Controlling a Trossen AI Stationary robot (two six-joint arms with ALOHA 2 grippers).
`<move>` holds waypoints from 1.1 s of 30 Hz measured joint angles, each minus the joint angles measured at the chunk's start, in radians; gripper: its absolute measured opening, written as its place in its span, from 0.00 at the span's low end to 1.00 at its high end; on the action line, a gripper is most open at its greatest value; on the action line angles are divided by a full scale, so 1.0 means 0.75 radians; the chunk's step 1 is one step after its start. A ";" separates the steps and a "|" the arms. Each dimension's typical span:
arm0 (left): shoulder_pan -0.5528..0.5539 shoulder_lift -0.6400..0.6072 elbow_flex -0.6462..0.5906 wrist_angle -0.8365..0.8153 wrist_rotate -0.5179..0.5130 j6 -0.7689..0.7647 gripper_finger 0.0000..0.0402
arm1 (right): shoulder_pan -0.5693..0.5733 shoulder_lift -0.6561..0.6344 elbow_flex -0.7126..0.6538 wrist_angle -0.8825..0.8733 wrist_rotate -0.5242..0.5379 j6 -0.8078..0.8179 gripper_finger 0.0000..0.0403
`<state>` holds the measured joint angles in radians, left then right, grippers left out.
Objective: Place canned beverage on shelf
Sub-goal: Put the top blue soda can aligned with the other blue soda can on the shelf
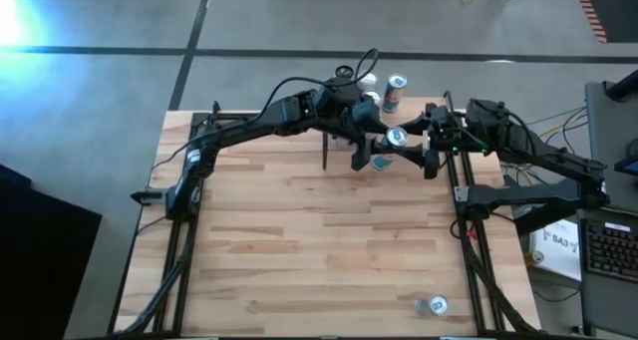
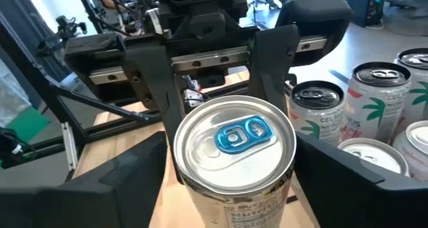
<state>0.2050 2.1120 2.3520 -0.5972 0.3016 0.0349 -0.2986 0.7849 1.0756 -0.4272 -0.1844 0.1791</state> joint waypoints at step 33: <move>0.004 -0.156 0.007 -0.290 -0.053 -0.094 0.72 | -0.409 -0.022 -0.100 -0.121 -0.048 -0.441 0.59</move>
<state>0.2077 1.9952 2.3572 -0.8147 0.2615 -0.0357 -0.6056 0.7684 1.0009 -0.5176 -0.2204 -0.1519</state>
